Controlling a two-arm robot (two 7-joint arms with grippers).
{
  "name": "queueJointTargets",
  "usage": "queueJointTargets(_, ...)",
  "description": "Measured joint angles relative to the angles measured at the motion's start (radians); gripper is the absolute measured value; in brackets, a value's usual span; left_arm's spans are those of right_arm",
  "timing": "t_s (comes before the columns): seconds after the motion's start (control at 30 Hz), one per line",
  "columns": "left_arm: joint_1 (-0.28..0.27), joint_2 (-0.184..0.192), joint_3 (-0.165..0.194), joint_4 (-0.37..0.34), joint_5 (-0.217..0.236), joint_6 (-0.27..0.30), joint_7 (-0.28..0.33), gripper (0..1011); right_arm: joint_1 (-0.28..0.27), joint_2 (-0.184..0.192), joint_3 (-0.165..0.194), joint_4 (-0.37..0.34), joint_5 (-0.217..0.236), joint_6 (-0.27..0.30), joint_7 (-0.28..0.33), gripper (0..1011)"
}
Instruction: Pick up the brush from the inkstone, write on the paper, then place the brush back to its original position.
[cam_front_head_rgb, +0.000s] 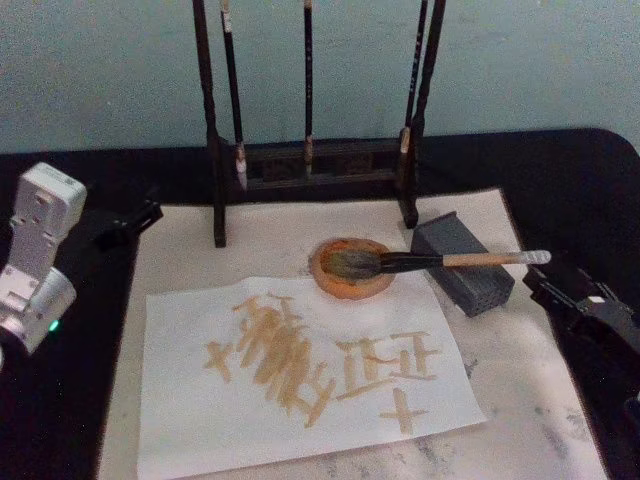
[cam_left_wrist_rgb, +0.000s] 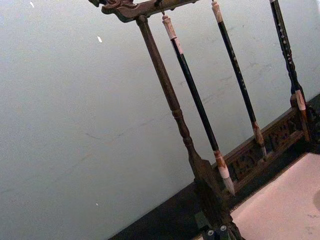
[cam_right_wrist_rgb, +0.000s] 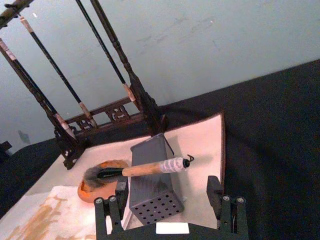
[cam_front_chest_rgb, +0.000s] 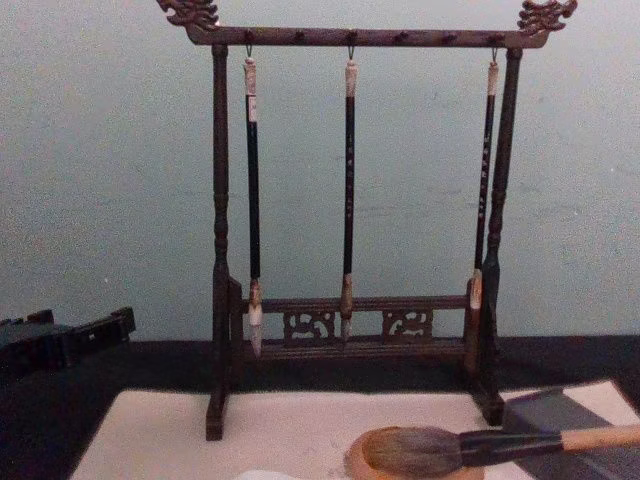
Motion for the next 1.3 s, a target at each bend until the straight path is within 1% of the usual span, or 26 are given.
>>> queueJointTargets(0.17,0.0,0.0,0.0,0.0,0.0,0.0,0.0,1002,0.012,-0.004,-0.007,0.019,0.013,0.007,-0.003,1008)
queueJointTargets(0.57,0.0,0.0,0.0,0.0,0.0,0.0,0.0,1002,0.078,-0.012,-0.035,0.087,0.037,0.03,-0.011,1008)
queueJointTargets(0.93,0.0,0.0,0.0,0.0,0.0,0.0,0.0,1002,0.146,-0.019,-0.065,0.138,0.04,0.039,-0.011,1008)
queueJointTargets(1.3,0.0,0.0,0.0,0.0,0.0,0.0,0.0,1002,0.206,-0.032,-0.097,0.189,0.034,0.048,-0.012,1008)
